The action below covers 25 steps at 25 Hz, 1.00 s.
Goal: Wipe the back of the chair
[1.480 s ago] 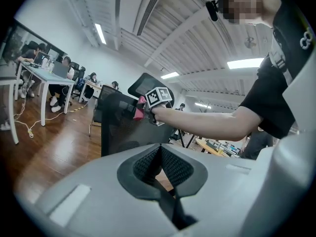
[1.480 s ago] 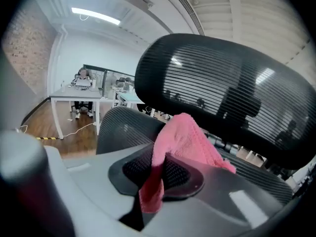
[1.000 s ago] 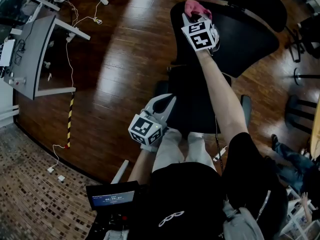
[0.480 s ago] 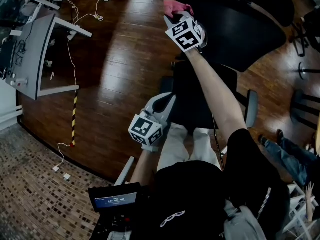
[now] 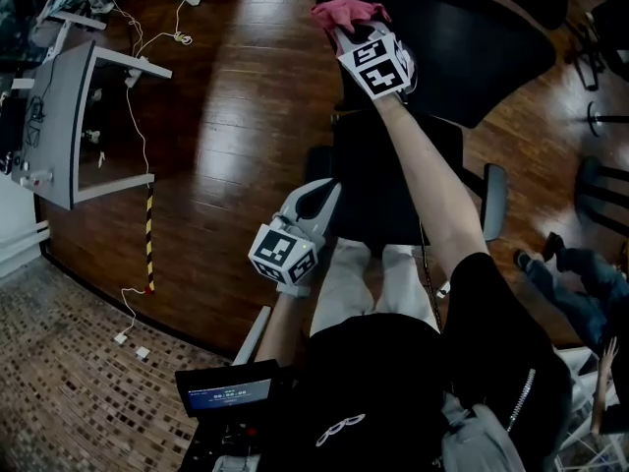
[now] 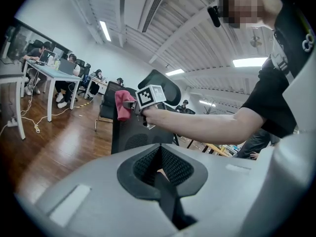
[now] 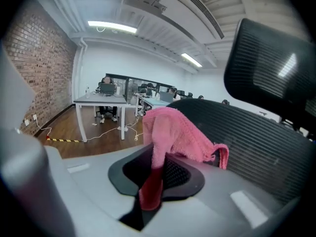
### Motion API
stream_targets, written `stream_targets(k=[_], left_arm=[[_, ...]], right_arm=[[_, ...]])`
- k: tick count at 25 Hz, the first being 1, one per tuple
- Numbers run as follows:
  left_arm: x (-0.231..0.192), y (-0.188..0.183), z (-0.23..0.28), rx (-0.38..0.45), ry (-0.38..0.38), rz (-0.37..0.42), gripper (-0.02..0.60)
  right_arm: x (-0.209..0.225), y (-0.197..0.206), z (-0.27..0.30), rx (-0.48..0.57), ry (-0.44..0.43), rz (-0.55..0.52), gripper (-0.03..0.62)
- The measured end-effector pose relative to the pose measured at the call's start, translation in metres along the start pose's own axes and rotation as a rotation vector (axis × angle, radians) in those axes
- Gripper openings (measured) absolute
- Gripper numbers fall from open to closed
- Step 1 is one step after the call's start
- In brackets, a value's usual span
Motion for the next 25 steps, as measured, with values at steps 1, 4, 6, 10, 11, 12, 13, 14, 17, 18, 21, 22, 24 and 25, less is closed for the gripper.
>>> stream_targets(k=[1,4,6,10,11,12,13,14,17,18,21,22,24,25], left_arm=[[0.002,0.001,0.003,-0.003,0.004,0.002,-0.006],[0.009,0.004,0.011,-0.016,0.022,0.009,-0.006],[0.016,0.006,0.017,-0.023,0.034,0.013,-0.006],[0.03,0.006,0.029,-0.035,0.057,0.025,-0.006],[0.033,0.006,0.032,-0.038,0.063,0.027,-0.006],[0.035,0.005,0.035,-0.041,0.069,0.029,-0.006],[0.037,0.006,0.037,-0.043,0.073,0.031,-0.006],[0.039,0.006,0.04,-0.045,0.078,0.032,-0.006],[0.046,0.008,0.047,-0.052,0.093,0.036,-0.006],[0.048,0.008,0.05,-0.055,0.098,0.038,-0.006],[0.056,0.009,0.058,-0.062,0.113,0.046,-0.006],[0.058,0.008,0.061,-0.063,0.116,0.048,-0.006],[0.061,0.006,0.066,-0.064,0.121,0.049,-0.006],[0.063,0.006,0.069,-0.066,0.123,0.049,-0.006]], right_arm=[[0.005,0.005,-0.004,-0.003,0.007,0.004,0.041],[0.019,0.02,-0.016,-0.012,0.03,0.021,0.041],[0.029,0.029,-0.026,-0.015,0.045,0.031,0.041],[0.05,0.043,-0.046,-0.019,0.078,0.051,0.041],[0.056,0.047,-0.051,-0.021,0.088,0.056,0.041],[0.061,0.05,-0.056,-0.024,0.097,0.06,0.041],[0.067,0.054,-0.061,-0.026,0.106,0.064,0.041],[0.073,0.059,-0.066,-0.029,0.116,0.069,0.04],[0.089,0.071,-0.08,-0.035,0.141,0.085,0.04],[0.093,0.074,-0.085,-0.036,0.149,0.089,0.041],[0.108,0.085,-0.1,-0.039,0.172,0.101,0.04],[0.113,0.088,-0.104,-0.04,0.181,0.105,0.041],[0.124,0.096,-0.111,-0.046,0.2,0.115,0.04],[0.13,0.101,-0.116,-0.05,0.21,0.121,0.041]])
Point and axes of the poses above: the fingertips, and each gripper's own axes: z forward along the fingers, x to its right, y out of its underside, the point moved 2 cm from there along -z, backward along the fingers, and after that the axes turned 3 degrees about -y, right-handed, at the moved point
